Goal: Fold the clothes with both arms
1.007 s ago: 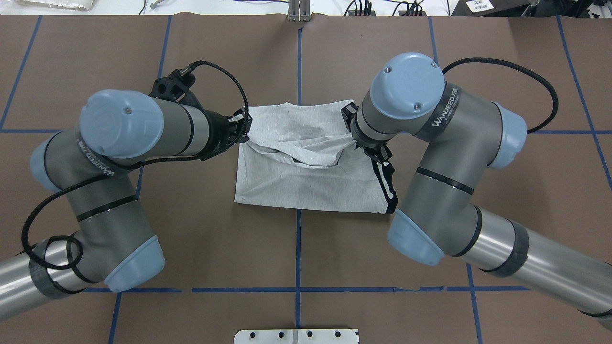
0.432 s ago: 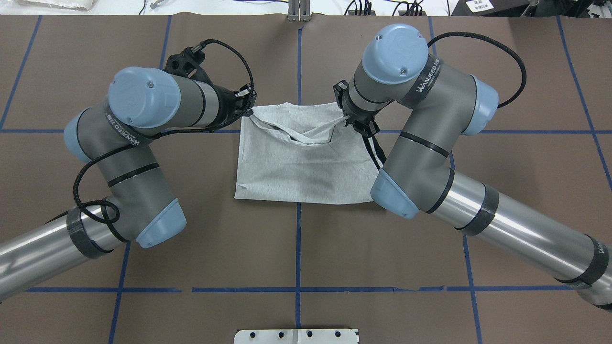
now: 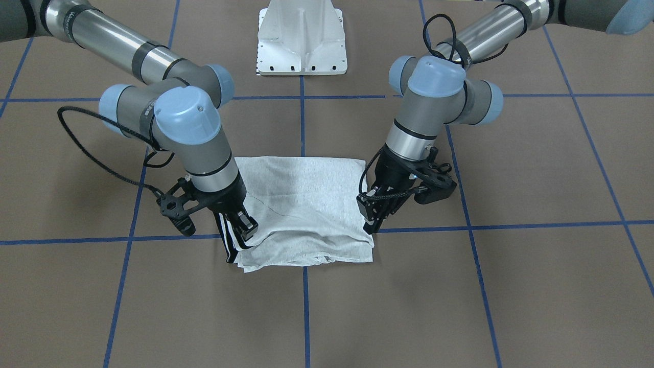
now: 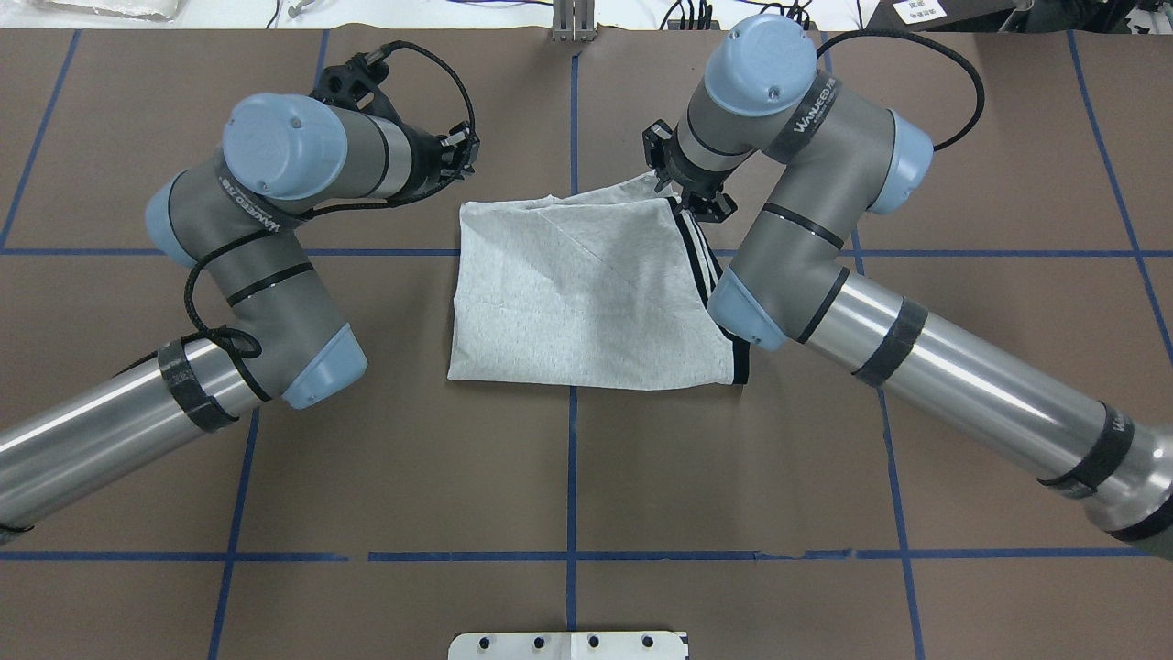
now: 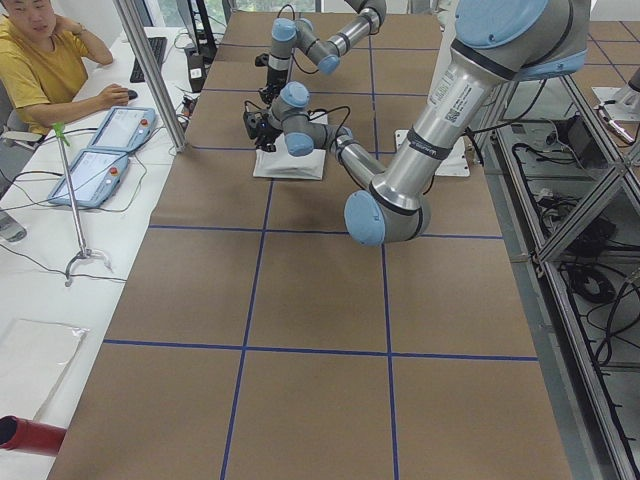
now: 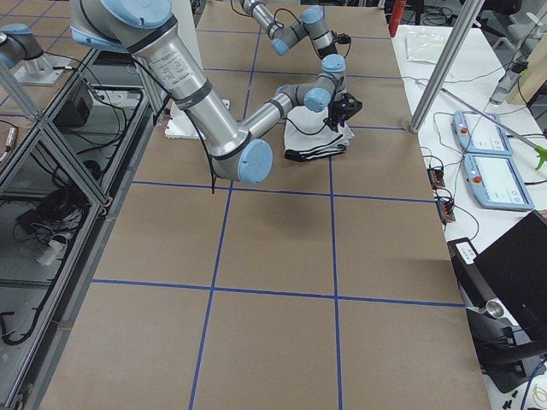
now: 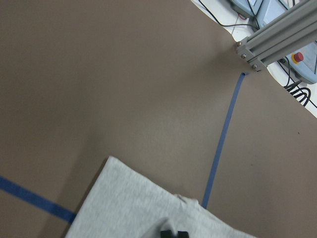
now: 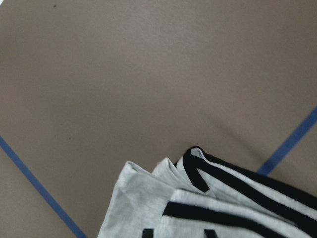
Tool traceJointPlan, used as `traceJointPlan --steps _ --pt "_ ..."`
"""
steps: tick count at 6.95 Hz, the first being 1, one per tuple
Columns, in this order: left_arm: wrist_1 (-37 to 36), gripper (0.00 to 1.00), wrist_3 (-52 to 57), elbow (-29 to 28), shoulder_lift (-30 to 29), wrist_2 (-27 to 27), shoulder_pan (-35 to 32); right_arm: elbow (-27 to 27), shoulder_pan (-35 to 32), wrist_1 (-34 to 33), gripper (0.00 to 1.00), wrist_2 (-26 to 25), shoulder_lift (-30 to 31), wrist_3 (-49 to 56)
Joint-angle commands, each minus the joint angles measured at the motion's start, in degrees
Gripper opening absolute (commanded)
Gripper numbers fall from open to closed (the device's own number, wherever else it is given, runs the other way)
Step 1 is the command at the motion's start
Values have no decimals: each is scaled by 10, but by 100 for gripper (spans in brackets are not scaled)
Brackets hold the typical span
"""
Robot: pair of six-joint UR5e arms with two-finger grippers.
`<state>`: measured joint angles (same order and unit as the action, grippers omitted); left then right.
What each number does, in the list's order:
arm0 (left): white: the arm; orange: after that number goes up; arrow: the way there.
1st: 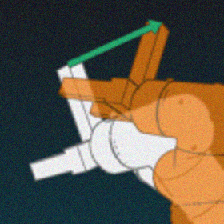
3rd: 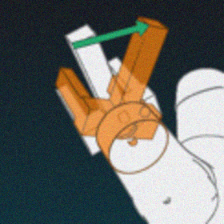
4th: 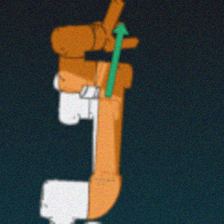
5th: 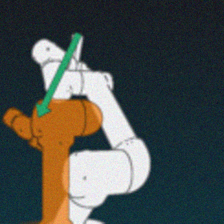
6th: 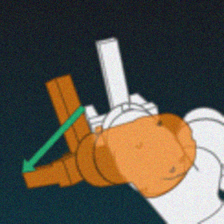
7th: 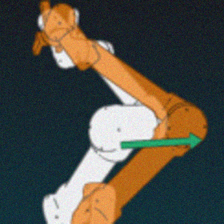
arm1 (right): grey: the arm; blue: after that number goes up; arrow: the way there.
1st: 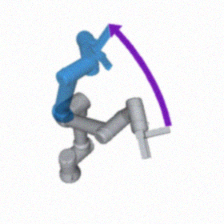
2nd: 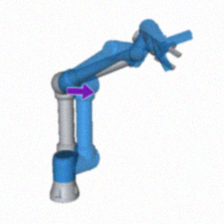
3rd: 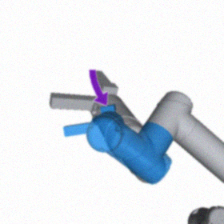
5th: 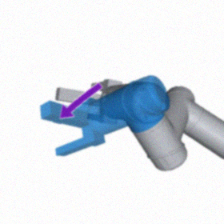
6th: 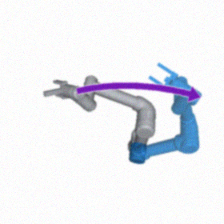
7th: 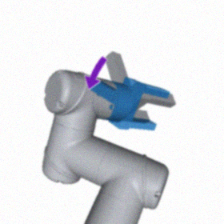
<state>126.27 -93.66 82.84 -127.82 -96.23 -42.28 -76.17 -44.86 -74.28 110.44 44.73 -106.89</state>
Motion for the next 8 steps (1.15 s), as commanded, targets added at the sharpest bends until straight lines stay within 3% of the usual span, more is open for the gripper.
traceJointPlan --steps 1,3,4,5,6,8 --pt "8 54 39 -25 -5 0 -22 61 -72 9 100 54 -25 121" --pt "8 54 51 -25 -4 -2 -31 67 -87 9 100 55 -9 175" --pt "8 54 118 -23 -1 -6 -40 65 -102 9 100 57 5 228" --pt "0 54 193 -22 7 -42 -57 49 -118 8 100 64 45 304" --pt "-2 54 257 -21 32 -113 -76 31 -143 8 100 72 84 404" --pt "-8 66 440 5 100 -231 -166 -2 -208 4 100 143 169 586"
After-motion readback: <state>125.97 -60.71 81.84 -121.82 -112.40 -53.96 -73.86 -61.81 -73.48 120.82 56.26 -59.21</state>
